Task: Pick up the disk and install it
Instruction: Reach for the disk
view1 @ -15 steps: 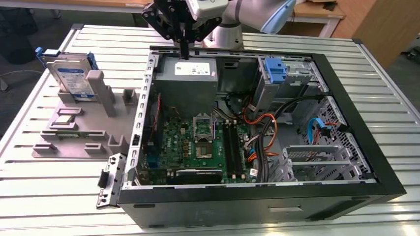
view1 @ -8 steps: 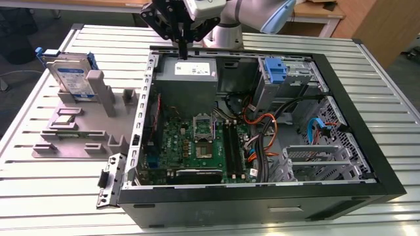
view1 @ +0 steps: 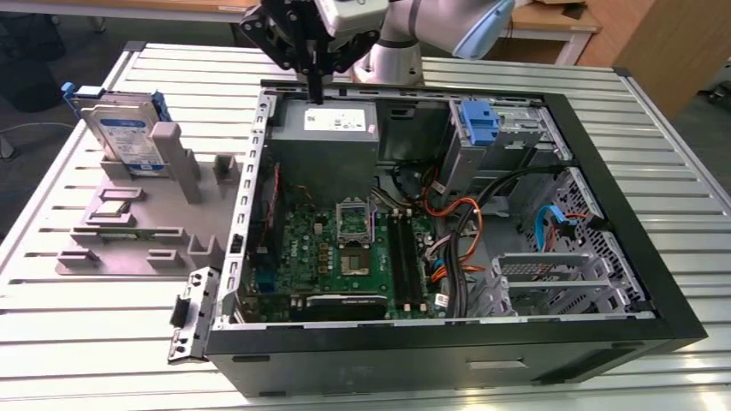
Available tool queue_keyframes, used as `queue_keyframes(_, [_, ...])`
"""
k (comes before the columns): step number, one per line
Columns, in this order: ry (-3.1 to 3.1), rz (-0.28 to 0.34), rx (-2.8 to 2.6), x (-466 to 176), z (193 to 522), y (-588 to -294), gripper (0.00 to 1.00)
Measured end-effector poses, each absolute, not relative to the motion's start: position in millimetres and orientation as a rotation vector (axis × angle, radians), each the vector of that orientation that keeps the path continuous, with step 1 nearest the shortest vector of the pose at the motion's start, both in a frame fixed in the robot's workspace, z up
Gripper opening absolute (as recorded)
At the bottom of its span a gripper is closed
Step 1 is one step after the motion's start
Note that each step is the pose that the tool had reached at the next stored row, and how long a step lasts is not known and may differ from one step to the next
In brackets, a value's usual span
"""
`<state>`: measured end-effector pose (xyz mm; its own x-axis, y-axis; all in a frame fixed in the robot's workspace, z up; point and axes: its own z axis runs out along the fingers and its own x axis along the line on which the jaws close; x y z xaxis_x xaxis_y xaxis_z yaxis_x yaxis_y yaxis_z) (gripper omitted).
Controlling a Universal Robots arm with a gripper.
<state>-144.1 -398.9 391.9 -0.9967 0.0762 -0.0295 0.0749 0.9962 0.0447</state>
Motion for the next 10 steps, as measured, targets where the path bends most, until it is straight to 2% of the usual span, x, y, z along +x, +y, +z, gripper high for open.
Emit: queue_keyframes(10, [3.107, 0.068, 0.118, -146.9, 391.7, -398.9, 0.1])
